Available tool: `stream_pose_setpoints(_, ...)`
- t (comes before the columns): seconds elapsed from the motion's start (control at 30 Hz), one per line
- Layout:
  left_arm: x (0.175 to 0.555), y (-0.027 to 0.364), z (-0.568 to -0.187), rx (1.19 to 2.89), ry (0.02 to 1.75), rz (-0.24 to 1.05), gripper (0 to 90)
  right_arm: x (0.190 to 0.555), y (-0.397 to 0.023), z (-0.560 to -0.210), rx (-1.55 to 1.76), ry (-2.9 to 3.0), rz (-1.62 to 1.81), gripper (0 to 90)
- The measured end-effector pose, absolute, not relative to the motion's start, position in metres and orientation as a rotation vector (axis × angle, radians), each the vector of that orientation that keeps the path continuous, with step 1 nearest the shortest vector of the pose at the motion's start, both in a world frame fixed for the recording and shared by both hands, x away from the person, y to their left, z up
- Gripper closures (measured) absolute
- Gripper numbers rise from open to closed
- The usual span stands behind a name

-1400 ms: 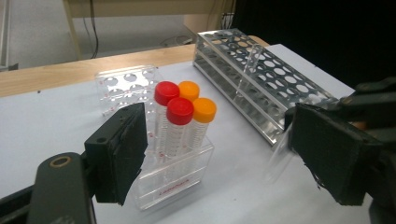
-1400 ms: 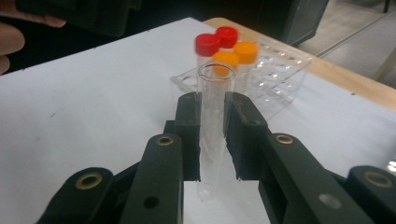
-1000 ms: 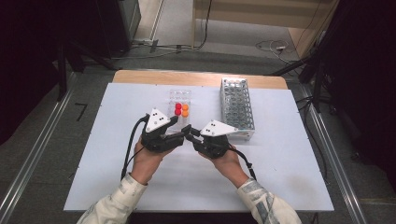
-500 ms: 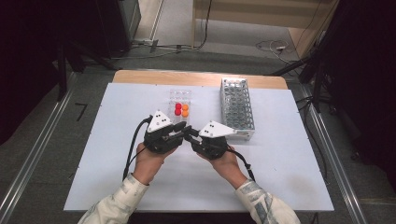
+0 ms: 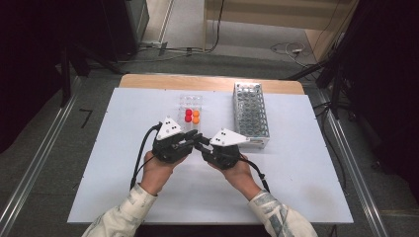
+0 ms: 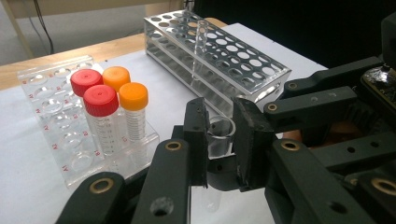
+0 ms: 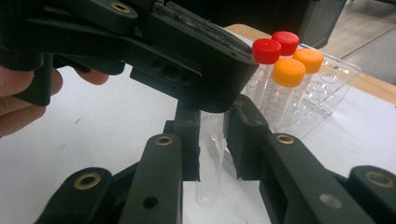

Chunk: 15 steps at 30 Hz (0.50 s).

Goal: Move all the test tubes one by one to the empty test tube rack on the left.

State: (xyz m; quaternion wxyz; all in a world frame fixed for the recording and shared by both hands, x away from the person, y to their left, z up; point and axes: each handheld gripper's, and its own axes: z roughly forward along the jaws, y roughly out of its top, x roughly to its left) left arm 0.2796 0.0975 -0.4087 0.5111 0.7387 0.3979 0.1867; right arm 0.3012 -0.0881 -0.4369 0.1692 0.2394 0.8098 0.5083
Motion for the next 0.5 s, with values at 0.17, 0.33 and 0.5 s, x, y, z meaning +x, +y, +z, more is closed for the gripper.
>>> stream_pose_setpoints(0.17, 0.280, 0.100, -0.408, 1.778, 0.959, 0.449, 76.9, 0.301, -0.088, -0.437, 0.665, 2.320, 1.455, 54.6)
stream_pose_setpoints(0.33, 0.281, 0.106, -0.405, 1.764, 0.969, 0.452, 76.9, 0.303, -0.090, -0.437, 0.688, 2.346, 1.444, 37.9)
stream_pose_setpoints(0.5, 0.283, 0.116, -0.401, 1.745, 0.987, 0.453, 76.8, 0.306, -0.099, -0.437, 0.747, 2.351, 1.430, 32.8)
